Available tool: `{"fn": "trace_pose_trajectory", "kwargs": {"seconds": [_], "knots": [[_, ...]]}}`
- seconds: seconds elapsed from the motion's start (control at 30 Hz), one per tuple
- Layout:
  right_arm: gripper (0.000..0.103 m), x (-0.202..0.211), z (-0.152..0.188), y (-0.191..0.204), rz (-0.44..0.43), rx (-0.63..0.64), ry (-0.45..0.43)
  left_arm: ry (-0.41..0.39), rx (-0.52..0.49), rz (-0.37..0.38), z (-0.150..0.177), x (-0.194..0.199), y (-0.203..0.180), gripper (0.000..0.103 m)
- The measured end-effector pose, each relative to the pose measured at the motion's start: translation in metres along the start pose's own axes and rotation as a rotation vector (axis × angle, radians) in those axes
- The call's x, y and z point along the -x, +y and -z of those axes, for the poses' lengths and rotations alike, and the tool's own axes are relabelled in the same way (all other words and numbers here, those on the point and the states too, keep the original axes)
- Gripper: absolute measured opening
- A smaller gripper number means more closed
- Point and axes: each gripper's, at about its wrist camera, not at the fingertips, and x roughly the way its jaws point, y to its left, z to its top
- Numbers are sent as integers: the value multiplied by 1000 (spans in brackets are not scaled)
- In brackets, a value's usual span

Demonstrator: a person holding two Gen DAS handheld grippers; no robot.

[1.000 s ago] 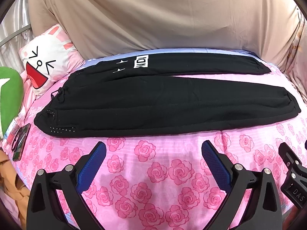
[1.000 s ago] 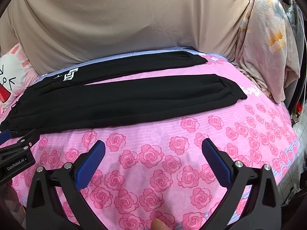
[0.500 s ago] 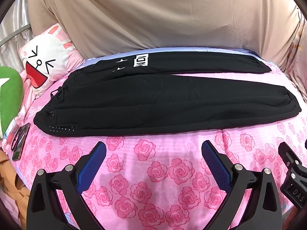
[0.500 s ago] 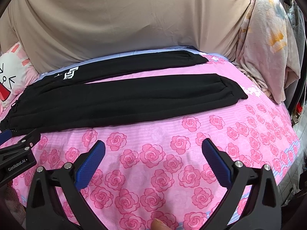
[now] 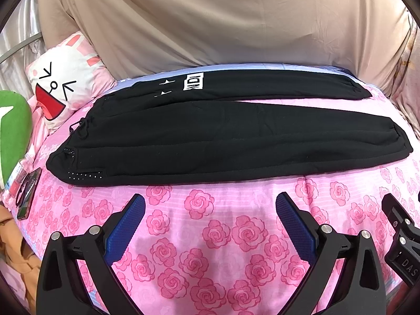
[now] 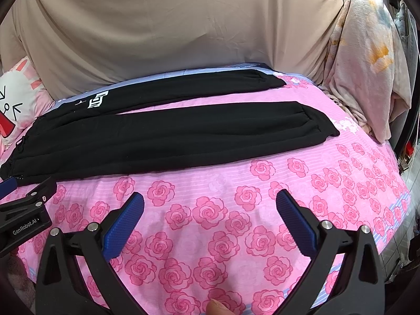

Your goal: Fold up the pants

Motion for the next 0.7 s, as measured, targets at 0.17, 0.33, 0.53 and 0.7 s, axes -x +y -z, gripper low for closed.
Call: {"fn": "trace_pose_trajectory", "kwargs": {"seconds": [0.17,0.33,0.53,0.7], "knots": [[98,0,0,1,0,2,-1,1,1,-2,0,0,-1,98],[98,0,-1,1,0,3,2,3,-2,-2,-2,0,-2,98],[98,-1,-1,1,1,3,3,6,-4,-2,-4,0,-3,98],[98,-3,-1,1,1,4,7,9,-6,-2,-5,-1,-3,98]]}}
